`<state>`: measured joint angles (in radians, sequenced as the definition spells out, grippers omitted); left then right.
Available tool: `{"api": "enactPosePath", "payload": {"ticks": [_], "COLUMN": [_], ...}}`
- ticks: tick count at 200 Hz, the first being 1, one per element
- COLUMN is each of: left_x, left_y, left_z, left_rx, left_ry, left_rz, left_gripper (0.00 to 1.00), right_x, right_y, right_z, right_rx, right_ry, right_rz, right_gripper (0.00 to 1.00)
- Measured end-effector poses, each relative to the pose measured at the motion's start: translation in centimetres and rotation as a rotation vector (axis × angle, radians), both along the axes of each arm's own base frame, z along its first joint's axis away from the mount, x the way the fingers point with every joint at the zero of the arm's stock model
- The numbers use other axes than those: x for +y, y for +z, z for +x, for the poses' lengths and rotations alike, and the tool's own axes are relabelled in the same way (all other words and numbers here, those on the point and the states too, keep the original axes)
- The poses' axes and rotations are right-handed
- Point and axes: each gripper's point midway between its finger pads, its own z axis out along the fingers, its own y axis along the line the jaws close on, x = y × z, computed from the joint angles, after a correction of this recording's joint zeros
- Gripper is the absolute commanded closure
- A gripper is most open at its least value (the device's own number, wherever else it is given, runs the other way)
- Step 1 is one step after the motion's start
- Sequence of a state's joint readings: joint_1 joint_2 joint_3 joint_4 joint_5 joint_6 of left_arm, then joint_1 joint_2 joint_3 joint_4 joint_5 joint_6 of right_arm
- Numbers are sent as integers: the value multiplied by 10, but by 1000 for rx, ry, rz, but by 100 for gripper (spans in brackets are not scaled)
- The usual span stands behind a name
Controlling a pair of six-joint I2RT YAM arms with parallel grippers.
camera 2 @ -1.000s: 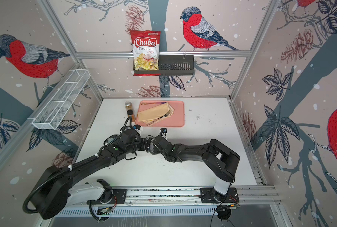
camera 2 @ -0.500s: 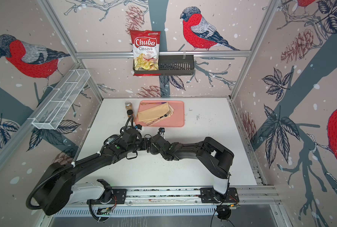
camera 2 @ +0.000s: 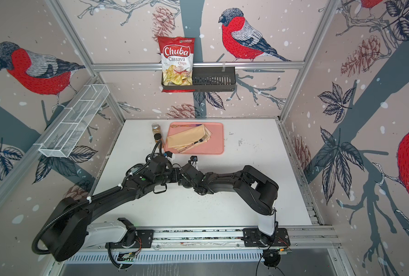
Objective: Pack away charging kits
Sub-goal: Place the plug in the storage bag.
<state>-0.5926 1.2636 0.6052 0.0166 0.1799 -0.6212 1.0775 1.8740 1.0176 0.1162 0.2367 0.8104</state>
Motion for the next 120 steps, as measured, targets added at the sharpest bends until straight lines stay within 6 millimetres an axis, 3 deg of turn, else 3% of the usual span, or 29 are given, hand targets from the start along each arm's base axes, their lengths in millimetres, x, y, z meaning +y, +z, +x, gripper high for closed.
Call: {"api": "enactPosePath", "payload": {"ticks": [19, 120], "left_x": [0, 0], "left_y": [0, -1], "left_z": [0, 4], "left_rx": [1, -1], "left_ry": [0, 9], "left_rz": [1, 10], "left_gripper": [100, 100], "right_x": [0, -11], "right_y": [0, 14], "right_z": [-1, 3], "right_rx": [3, -19], "right_ry": [1, -30], "right_rz": [-6, -9], "right_gripper": [51, 40]}}
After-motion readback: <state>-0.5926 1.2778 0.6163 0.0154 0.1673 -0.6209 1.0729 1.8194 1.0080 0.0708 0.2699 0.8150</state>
